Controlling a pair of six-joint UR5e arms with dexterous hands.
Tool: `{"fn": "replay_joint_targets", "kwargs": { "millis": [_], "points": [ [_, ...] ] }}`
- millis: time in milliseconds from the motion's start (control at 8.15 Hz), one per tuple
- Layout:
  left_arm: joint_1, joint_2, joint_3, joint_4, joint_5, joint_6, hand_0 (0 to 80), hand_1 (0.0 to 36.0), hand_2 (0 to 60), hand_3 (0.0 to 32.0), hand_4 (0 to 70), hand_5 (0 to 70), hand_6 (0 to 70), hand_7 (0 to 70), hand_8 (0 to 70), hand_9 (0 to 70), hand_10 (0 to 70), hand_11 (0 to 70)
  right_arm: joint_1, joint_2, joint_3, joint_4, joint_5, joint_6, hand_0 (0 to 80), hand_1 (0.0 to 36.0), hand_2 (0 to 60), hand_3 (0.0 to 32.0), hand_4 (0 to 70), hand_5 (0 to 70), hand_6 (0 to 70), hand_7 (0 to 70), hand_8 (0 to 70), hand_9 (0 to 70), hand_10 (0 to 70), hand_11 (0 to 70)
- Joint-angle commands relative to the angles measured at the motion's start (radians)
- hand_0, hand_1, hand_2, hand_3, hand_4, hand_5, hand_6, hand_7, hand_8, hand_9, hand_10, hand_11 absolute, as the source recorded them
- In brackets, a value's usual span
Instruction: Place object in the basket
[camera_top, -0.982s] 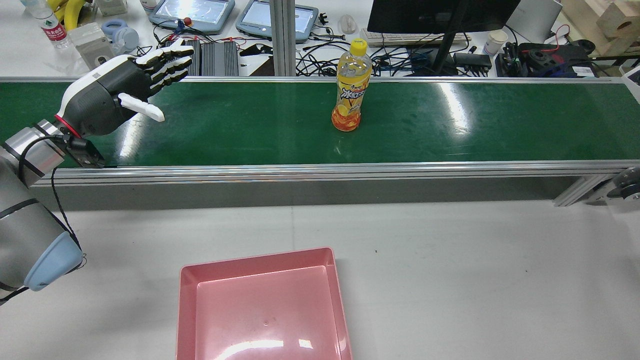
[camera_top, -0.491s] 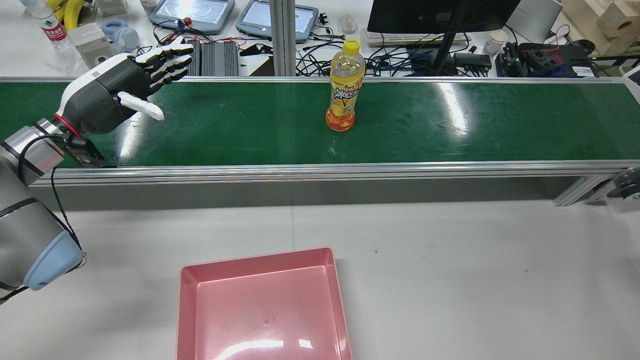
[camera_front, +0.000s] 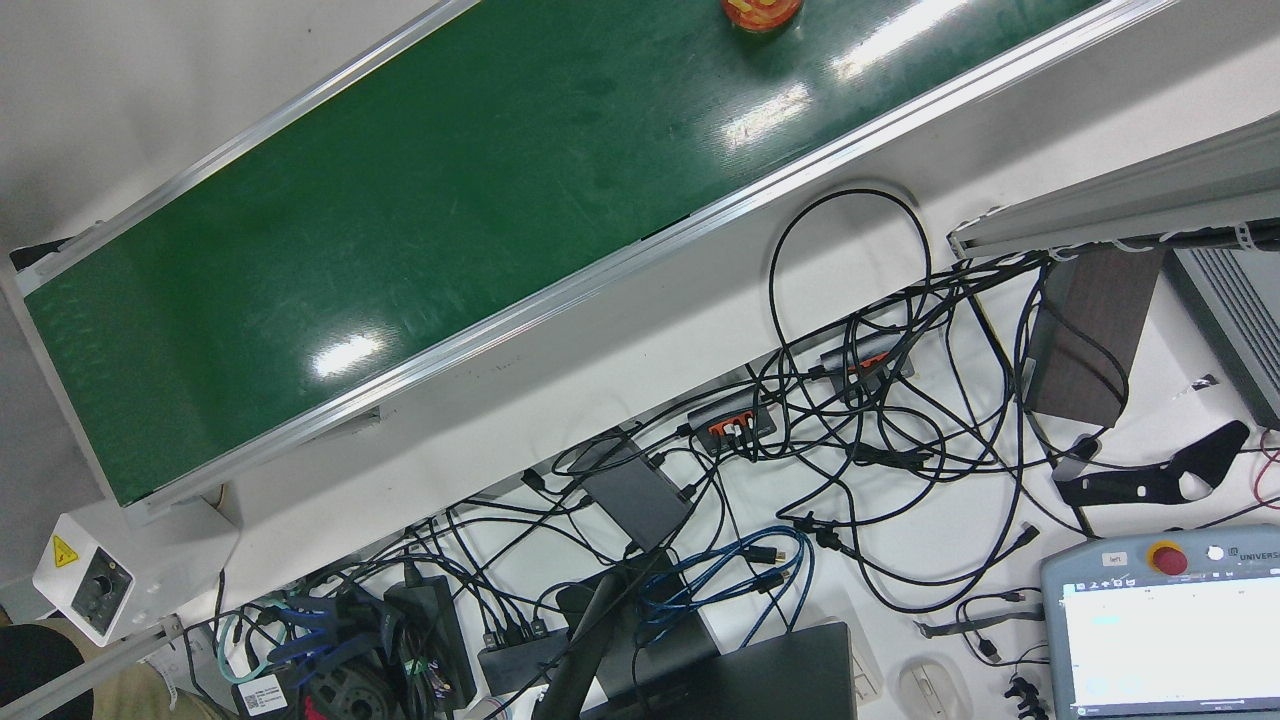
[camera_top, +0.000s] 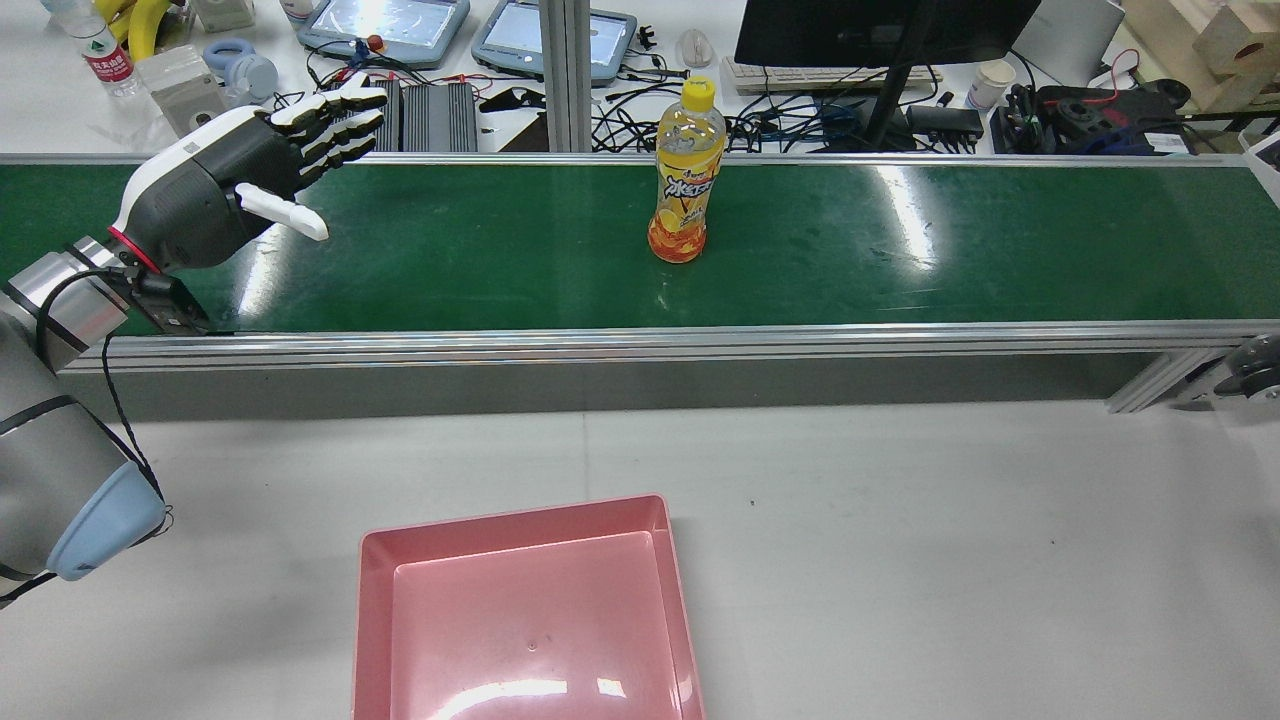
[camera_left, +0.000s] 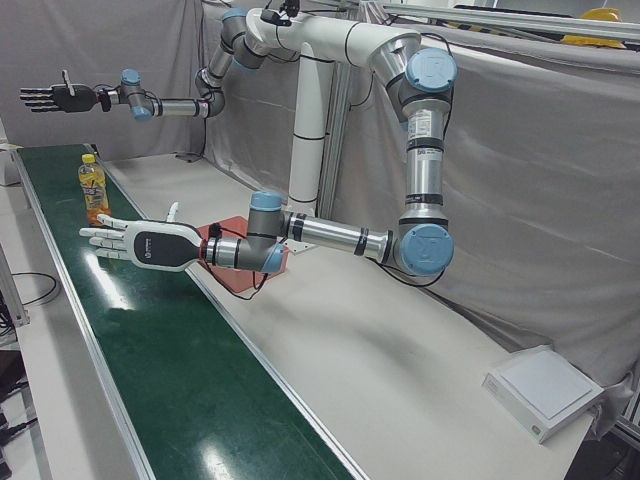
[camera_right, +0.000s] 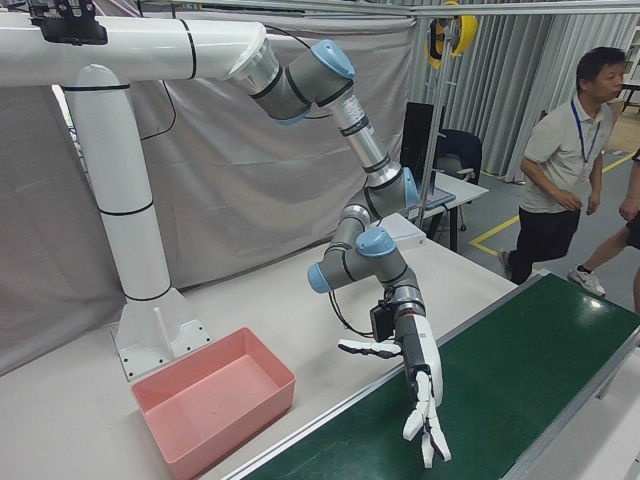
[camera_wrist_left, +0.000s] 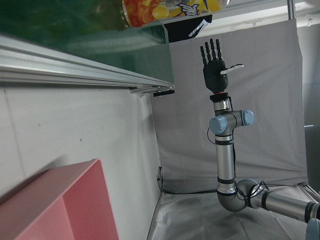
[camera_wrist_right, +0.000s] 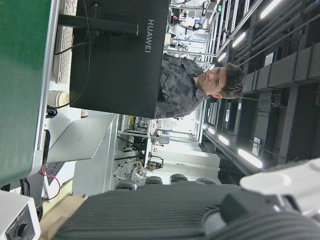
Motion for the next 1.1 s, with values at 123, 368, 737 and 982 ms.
{"fn": "replay_joint_targets", "kwargs": {
  "millis": [123, 368, 737, 982],
  "points": [
    [0.001, 0.002, 0.002, 0.001, 0.0, 0.002, 51.6, 13.7, 0.0, 1.8, 13.0, 18.0, 0.7, 0.0, 8.1, 8.2, 5.0, 8.8, 0.0, 0.0, 0.0, 0.0, 0.0, 0.0, 0.0, 0.0, 0.0, 0.0, 0.0, 0.0, 0.0, 0.0, 0.0, 0.0, 0.0, 0.0],
    [0.001, 0.002, 0.002, 0.001, 0.0, 0.0, 51.7, 13.5, 0.0, 2.0, 12.9, 17.8, 0.7, 0.0, 8.1, 8.4, 5.2, 9.1, 0.0, 0.0, 0.001, 0.0, 0.0, 0.001, 0.0, 0.0, 0.0, 0.0, 0.0, 0.0, 0.0, 0.0, 0.0, 0.0, 0.0, 0.0],
    [0.001, 0.0, 0.0, -0.001, 0.0, 0.0, 55.0, 14.9, 0.0, 2.6, 12.8, 17.7, 0.3, 0.0, 7.9, 7.4, 6.0, 10.5, 0.0, 0.0, 0.0, 0.0, 0.0, 0.0, 0.0, 0.0, 0.0, 0.0, 0.0, 0.0, 0.0, 0.0, 0.0, 0.0, 0.0, 0.0],
    [0.0, -0.002, -0.009, -0.001, 0.002, 0.0, 53.7, 13.8, 0.0, 3.8, 12.5, 17.7, 0.1, 0.0, 6.7, 6.5, 7.2, 12.2, 0.0, 0.0, 0.0, 0.0, 0.0, 0.001, 0.0, 0.0, 0.0, 0.0, 0.0, 0.0, 0.0, 0.0, 0.0, 0.0, 0.0, 0.0]
  ]
}}
